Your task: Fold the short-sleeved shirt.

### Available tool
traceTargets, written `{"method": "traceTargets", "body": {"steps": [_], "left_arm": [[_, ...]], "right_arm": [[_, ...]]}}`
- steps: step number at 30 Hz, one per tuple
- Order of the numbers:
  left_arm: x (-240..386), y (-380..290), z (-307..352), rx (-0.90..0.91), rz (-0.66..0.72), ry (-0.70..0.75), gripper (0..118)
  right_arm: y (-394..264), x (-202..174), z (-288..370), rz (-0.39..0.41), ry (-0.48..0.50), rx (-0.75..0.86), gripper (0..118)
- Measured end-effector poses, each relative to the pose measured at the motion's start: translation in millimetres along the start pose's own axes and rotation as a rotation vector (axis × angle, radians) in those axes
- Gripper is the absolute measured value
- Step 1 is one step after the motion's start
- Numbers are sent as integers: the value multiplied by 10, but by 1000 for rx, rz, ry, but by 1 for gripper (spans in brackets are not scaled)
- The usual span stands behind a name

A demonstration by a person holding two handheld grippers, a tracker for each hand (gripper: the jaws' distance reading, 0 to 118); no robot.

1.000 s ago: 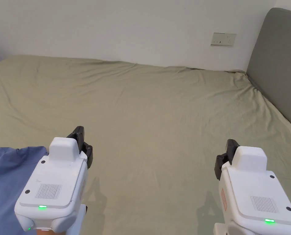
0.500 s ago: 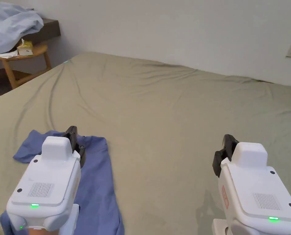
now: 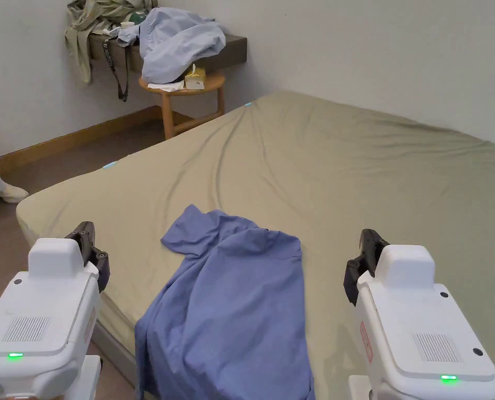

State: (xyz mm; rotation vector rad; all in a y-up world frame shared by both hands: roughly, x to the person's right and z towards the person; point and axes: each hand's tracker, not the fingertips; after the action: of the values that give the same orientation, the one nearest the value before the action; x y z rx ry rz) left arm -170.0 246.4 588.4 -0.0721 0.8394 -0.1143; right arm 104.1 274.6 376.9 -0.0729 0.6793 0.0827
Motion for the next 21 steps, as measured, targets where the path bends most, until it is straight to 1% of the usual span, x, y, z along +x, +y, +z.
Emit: {"method": "traceTargets", "body": {"steps": [3, 5, 6, 7, 8, 9, 10, 11, 12, 14, 15, 16, 21], "left_arm": [[-68, -57, 3, -19, 1, 12, 0], [-62, -71, -24, -43, 18, -11, 0], [-42, -66, -59, -66, 37, -38, 2], [-17, -55, -106, -91, 60, -81, 10], [18, -44, -165, -113, 77, -110, 24], [78, -24, -243, -157, 89, -155, 42], [139, -11, -316, -201, 101, -201, 50], [224, -11, -418, -246, 121, -249, 50], [313, -25, -560, -319, 125, -301, 73], [558, -87, -777, -421, 128, -377, 112], [703, -122, -875, -471, 104, -400, 118], [794, -203, -1003, -488, 102, -417, 118], [1460, -643, -1544, -708, -34, -477, 117]], "right_arm": [[-5, -56, -19, 10, 15, -4, 1], [-8, -61, -22, 16, 18, -5, 1], [-9, -40, -17, 19, 16, -7, 1], [-13, -24, -18, 21, 14, -9, 1], [-20, 0, -16, 23, 9, -12, 1], [-27, 30, -10, 26, -1, -14, 1], [-35, 64, -1, 29, -9, -17, 1], [-49, 102, 4, 31, -20, -20, 1], [-64, 144, 8, 31, -35, -26, 1], [-93, 238, 15, 31, -61, -41, 1], [-112, 286, 16, 28, -74, -48, 1], [-130, 331, 20, 27, -86, -54, 1], [-235, 573, 43, 30, -147, -87, 1]]}}
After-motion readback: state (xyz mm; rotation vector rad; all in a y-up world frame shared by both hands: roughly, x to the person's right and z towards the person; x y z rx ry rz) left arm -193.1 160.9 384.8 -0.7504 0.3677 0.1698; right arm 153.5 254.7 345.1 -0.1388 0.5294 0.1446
